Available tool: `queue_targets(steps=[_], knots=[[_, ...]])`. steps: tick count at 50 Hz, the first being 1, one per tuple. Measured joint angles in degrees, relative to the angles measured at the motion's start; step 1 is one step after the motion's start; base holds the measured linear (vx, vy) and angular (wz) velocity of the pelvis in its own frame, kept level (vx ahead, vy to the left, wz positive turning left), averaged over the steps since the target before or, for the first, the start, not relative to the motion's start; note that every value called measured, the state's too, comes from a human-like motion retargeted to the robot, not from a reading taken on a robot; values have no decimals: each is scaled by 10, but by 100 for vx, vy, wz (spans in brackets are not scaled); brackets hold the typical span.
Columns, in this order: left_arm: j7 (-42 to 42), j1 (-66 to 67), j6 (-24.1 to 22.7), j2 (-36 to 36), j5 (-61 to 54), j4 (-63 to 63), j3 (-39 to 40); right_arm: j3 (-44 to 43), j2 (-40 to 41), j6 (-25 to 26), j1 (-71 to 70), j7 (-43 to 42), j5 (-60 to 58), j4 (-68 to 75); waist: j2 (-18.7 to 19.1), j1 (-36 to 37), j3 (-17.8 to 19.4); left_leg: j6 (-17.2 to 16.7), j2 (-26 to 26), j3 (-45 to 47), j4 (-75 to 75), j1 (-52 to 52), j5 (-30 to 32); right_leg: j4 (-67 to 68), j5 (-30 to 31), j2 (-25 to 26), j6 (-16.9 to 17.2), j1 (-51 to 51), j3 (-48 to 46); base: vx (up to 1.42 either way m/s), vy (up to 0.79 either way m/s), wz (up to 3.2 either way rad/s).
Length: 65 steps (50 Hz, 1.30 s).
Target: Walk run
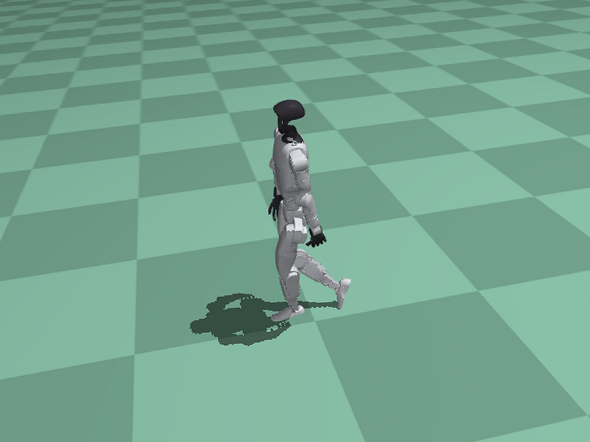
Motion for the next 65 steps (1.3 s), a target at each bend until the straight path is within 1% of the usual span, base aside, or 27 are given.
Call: queue_targets(steps=[2, 3, 4, 5, 7, 11, 13, 15, 17, 20, 23, 25, 27, 29, 30, 32, 33, 35, 40, 43, 46, 50, 53, 56, 58, 60, 65], knots=[[4, -43, -24, -11, -52, -53, -36, 3, 10, 19, 43, 13, -7, 0, 9, 14, 2, 0, -15, -23, -26, 40, 0, 8, -60, -26, -29, -26, 7, 93, 4, 23], [-5, -64, -39, -14, -71, -83, -52, 9, 16, 28, 59, 19, -8, 0, -5, 77, 6, 0, -19, 28, -41, 60, -6, -30, -73, -26, -76, -17, 58, 83, -9, 9], [-20, -84, -53, -15, -83, -118, -80, -6, 25, 34, 76, 22, -6, 0, 4, 46, 9, 0, -25, -25, -43, 71, -2, -29, -103, -50, -88, -45, 32, 71, -12, 316], [-39, -102, -67, -15, -93, -155, -113, -30, 36, 39, 92, 24, -3, 0, 26, -31, 11, 0, -33, -131, -38, 78, 7, -9, -143, -86, -82, -91, -33, 64, -14, 551], [-68, -135, -105, -4, -87, -209, -144, -43, 46, 39, 121, 30, 14, 0, 26, -60, 8, 0, -50, -185, -42, 94, 6, -71, -173, -134, -95, -122, -39, 69, -25, 357], [-72, -194, -167, 41, -81, -278, -205, -38, 53, 44, 160, 42, 50, 0, 12, -114, 5, 0, -82, -247, -40, 132, -8, -240, -195, -182, -117, -167, -24, 72, -37, 232], [-50, -214, -185, 65, -79, -297, -224, -29, 53, 44, 171, 46, 49, 0, -1, -127, 8, 0, -97, -270, -36, 157, -19, -319, -213, -200, -113, -187, -17, 66, -42, 150], [-17, -227, -193, 82, -80, -303, -231, -21, 52, 45, 174, 49, 32, 0, -14, -125, 15, 0, -104, -281, -34, 186, -28, -390, -236, -186, -87, -205, 45, 71, -45, 81], [9, -232, -193, 87, -83, -296, -223, -13, 47, 49, 172, 48, 12, 0, -23, -115, 21, 0, -105, -276, -25, 211, -35, -431, -253, -179, -10, -212, 90, 77, -52, 40], [34, -224, -179, 80, -92, -271, -187, 4, 35, 64, 153, 44, -6, 0, -47, -110, 24, 0, -123, -266, -6, 233, -19, -391, -239, -170, -11, -217, 166, 77, -52, 46], [45, -194, -158, 54, -103, -201, -143, -3, 20, 68, 137, 20, -16, 0, -40, -155, 14, 0, -128, -280, 74, 238, 53, -362, -151, -190, -20, -184, 134, 82, -32, 153], [43, -168, -133, 39, -105, -139, -111, 2, 9, 62, 126, 5, -5, 0, -29, -146, 9, 0, -143, -235, 154, 213, 159, -335, -183, -190, -36, -159, 152, 77, -28, 72], [31, -151, -90, 22, -100, -73, -95, 3, -6, 64, 96, 4, 27, 0, -6, -160, 17, -24, -116, -188, 302, 138, 249, -319, -205, -205, -51, -149, 119, 54, -20, 122], [13, -125, -53, 19, -118, -18, -109, 15, -20, 67, 66, 6, 53, 0, -9, -153, 20, -20, -67, -89, 399, 77, 290, -325, -227, -207, -78, -119, 105, 56, -28, 91], [3, -114, -39, 20, -121, 7, -112, 20, -26, 70, 47, 6, 62, 0, -14, -156, 22, -6, -42, -47, 437, 51, 288, -326, -233, -219, -89, -109, 66, 56, -38, 116], [-12, -82, -22, 14, -98, 18, -113, 31, -31, 70, 9, -8, 82, 0, -2, -155, 32, 0, -26, -44, 483, 4, 192, -335, -239, -198, -109, -87, 25, 40, -35, 107], [-12, -65, -19, 5, -84, 18, -118, 37, -35, 59, -6, -20, 89, 0, -5, -140, 36, 0, -34, -33, 490, -24, 177, -341, -242, -197, -111, -76, 24, 36, -19, 68], [0, -32, -24, -11, -50, 18, -124, 47, -42, 25, -33, -43, 91, 0, -19, -112, 45, -34, -114, -43, 465, -85, 160, -351, -245, -222, -101, -60, 8, 52, -12, 67], [37, 35, -39, -14, 34, 14, -129, 96, -32, -15, -78, -15, 93, -59, -17, -59, 62, -12, -73, 31, 320, -155, 99, -378, -273, -194, -112, -9, -66, 46, -25, 96], [45, 63, -20, -10, 55, 18, -115, 85, -26, -4, -105, 35, 68, -86, -14, -32, 71, -19, -50, 64, 207, -161, 86, -386, -294, -174, -114, 24, -104, 45, -20, 88], [58, 93, 5, -14, 39, 18, -91, 87, -22, -9, -119, 65, 46, -100, -20, -22, 66, -8, -4, 165, 121, -154, 54, -386, -318, -167, -105, 51, -134, 55, -12, 85], [59, 121, 32, -19, -18, 18, -66, 98, -20, -13, -107, 46, 31, -111, -31, -25, 41, 0, 27, 316, 37, -110, -14, -387, -335, -158, -92, 91, -182, 82, -11, 103], [50, 121, 37, -29, -59, 18, -31, 95, -15, -25, -74, 16, 14, -104, -52, -12, 30, 0, 22, 419, -1, -32, -31, -363, -305, -176, -61, 133, -194, 102, -6, 67], [41, 97, 9, -36, -102, 18, -13, 69, -18, -32, -36, -6, -5, -74, -46, -14, 14, 0, 6, 349, 10, -18, -48, -293, -169, -183, -36, 147, -211, 98, 11, 130], [50, 63, -25, -36, -129, 18, -13, 53, -22, -32, -6, -21, -6, -51, -14, -25, 11, 0, 23, 302, 17, -3, -54, -191, -67, -169, -62, 120, -179, 91, 26, 194], [74, 11, -62, -30, -139, 18, -27, 38, -30, -32, 17, -32, 13, -18, 26, -43, 16, 0, 29, 233, 15, 18, -60, -67, -2, -113, -99, 67, -106, 66, 20, 270], [84, -119, -81, -13, -97, -54, -92, -17, -20, 22, 85, 3, 70, 0, 71, -21, 17, 0, 26, 93, 13, 35, -50, 126, -172, -16, -98, -71, 28, 54, 5, 250]])
